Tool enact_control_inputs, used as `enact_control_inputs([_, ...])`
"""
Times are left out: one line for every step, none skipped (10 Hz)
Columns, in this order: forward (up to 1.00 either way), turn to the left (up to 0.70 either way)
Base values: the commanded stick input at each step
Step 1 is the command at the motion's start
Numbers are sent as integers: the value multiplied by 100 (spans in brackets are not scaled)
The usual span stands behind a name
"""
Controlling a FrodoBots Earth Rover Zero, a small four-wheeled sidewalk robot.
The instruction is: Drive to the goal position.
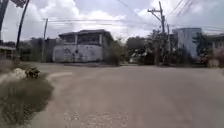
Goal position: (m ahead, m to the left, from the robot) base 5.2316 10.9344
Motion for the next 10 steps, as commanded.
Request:
enact_control_inputs([98,0])
enact_control_inputs([98,0])
enact_control_inputs([98,0])
enact_control_inputs([98,0])
enact_control_inputs([98,0])
enact_control_inputs([98,0])
enact_control_inputs([98,0])
enact_control_inputs([98,0])
enact_control_inputs([98,1])
enact_control_inputs([98,6])
